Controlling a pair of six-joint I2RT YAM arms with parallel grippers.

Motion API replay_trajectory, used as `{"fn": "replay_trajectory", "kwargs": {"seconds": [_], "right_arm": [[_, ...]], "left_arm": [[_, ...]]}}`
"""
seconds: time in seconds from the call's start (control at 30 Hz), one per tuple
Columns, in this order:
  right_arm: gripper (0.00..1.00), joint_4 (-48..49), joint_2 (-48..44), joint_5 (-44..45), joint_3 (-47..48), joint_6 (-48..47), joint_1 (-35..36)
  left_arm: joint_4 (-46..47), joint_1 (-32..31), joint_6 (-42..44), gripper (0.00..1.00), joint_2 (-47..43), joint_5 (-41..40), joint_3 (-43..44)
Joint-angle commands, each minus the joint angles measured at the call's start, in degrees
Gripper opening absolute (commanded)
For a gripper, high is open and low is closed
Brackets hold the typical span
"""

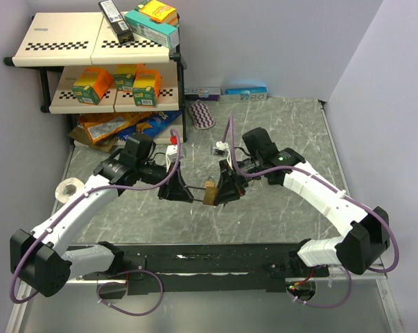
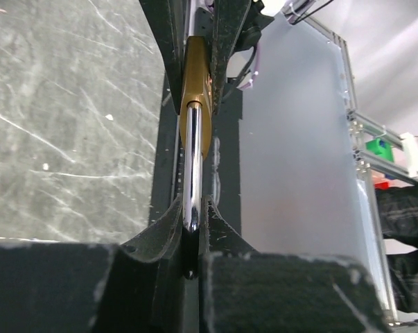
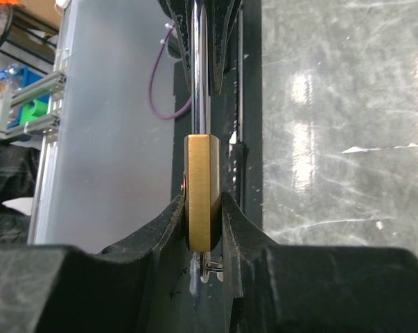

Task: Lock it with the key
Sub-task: Lock the lock.

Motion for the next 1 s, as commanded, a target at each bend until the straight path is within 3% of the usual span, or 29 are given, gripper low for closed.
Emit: {"fn": "replay_trajectory", "kwargs": {"seconds": [0.0,0.47,0.63,0.97], "right_arm": [[0.0,10.99,1.22,-2.91,6.51,1.36,3.69],[0.0,13.54,5.35,-3.97,12.31,4.44,6.86],[0.0,14.34,5.97,-4.41,13.54,5.06,6.86],[0.0,16.0,7.64,-7.83,15.83,5.15,7.47]], "left_arm": [[11.86,-4.93,-4.73,0.01,0.34,1.94,0.36],[18.62,-11.79,-9.82,0.01,2.36,2.46,-1.13],[26.34,-12.4,-15.35,0.01,1.49,2.81,-4.29],[31.98,-16.18,-19.05,0.01,1.93,3.52,-6.22]]}}
